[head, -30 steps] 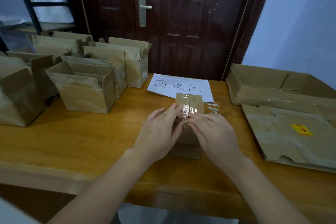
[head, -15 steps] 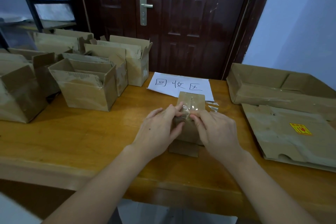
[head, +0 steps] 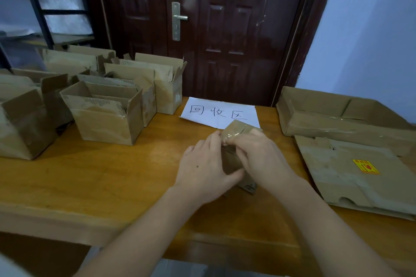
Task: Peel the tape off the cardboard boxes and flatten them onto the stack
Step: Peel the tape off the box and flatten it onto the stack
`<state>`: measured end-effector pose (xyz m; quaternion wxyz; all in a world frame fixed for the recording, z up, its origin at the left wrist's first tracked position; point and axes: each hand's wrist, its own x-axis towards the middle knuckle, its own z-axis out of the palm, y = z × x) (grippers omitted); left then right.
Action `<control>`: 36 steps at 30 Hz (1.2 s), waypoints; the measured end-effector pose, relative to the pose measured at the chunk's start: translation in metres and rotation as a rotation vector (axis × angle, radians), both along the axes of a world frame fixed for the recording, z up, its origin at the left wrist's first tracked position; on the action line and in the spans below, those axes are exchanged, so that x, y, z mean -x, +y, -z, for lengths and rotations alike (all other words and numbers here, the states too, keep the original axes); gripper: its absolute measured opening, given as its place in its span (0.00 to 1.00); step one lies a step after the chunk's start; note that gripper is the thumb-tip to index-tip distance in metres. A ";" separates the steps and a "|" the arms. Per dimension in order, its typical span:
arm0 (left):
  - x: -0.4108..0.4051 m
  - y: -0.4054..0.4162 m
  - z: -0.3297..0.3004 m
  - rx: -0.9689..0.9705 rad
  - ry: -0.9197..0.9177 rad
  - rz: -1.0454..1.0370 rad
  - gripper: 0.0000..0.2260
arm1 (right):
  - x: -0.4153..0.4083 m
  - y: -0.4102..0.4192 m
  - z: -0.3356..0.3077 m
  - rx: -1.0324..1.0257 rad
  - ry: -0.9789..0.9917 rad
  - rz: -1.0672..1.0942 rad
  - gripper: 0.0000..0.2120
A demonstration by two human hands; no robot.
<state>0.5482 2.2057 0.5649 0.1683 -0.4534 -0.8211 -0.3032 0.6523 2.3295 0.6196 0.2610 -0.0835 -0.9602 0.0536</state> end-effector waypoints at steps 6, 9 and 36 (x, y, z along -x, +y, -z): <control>-0.008 0.013 0.006 -0.059 -0.048 0.000 0.35 | 0.013 0.008 -0.011 0.275 -0.078 0.064 0.09; -0.008 0.014 0.008 -0.062 -0.049 -0.013 0.35 | 0.019 0.012 -0.019 0.487 -0.068 0.166 0.04; 0.013 0.011 0.005 0.031 0.010 0.042 0.36 | 0.029 0.005 -0.014 0.606 0.062 0.143 0.12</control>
